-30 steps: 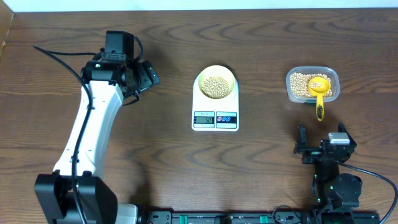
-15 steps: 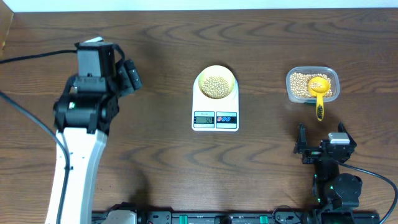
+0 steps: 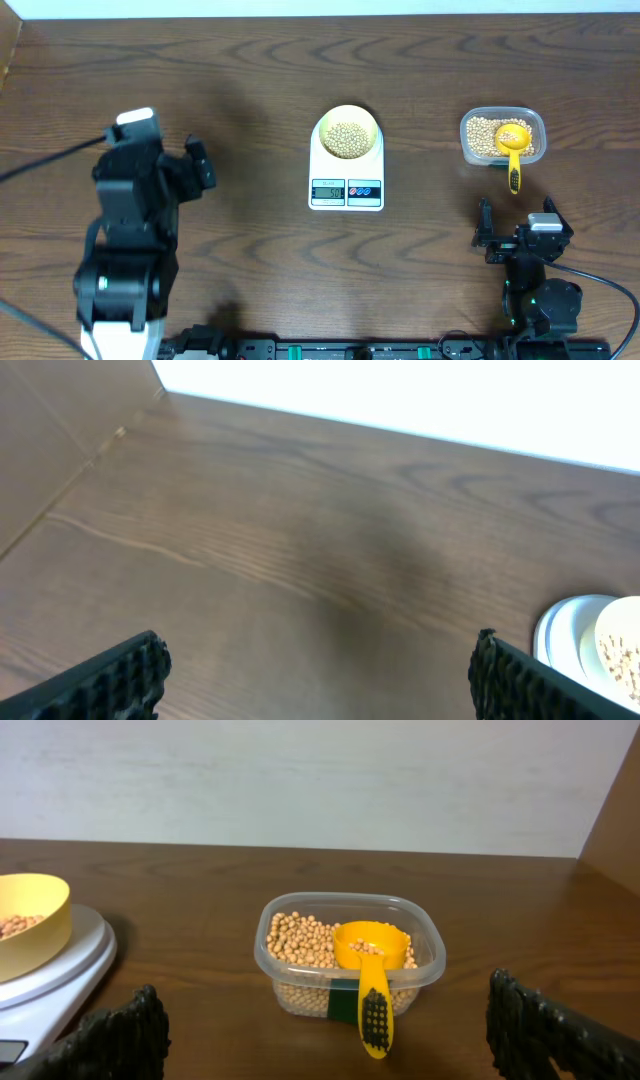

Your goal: Scoop item into bowl and weigh 50g on scale

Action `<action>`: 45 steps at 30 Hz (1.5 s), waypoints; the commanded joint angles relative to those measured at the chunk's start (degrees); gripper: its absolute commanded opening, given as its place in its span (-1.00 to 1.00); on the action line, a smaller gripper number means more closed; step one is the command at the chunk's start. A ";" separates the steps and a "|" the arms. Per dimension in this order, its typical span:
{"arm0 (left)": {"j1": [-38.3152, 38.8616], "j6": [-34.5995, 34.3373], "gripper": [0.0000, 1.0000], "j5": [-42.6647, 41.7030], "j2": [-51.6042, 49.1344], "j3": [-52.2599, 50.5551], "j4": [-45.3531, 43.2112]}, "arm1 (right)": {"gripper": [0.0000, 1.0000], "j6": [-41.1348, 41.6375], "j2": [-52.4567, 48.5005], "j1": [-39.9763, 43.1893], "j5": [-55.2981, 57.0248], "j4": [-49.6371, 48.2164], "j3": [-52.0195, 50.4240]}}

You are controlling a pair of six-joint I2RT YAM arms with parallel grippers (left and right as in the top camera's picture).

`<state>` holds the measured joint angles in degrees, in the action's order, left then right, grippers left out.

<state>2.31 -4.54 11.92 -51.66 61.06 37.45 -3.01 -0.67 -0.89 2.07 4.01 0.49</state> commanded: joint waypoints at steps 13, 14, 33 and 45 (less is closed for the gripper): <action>-13.38 14.78 0.96 -19.96 13.79 -10.88 -6.29 | 0.99 -0.46 0.33 -0.28 -0.31 0.15 -0.20; -13.38 14.78 0.96 -20.76 14.01 -11.13 -6.36 | 0.99 -0.46 0.33 -0.28 -0.31 0.15 -0.20; -13.40 7.43 0.96 -19.23 27.41 -29.27 -26.45 | 0.99 -0.46 0.33 -0.28 -0.31 0.15 -0.20; -13.40 4.09 0.96 -18.34 39.32 -39.45 -30.80 | 0.97 -0.46 0.33 -0.28 -0.31 0.15 -0.20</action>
<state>-10.83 2.17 -7.14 -15.40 23.53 7.16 -3.01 -0.69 -0.89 2.04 4.03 0.49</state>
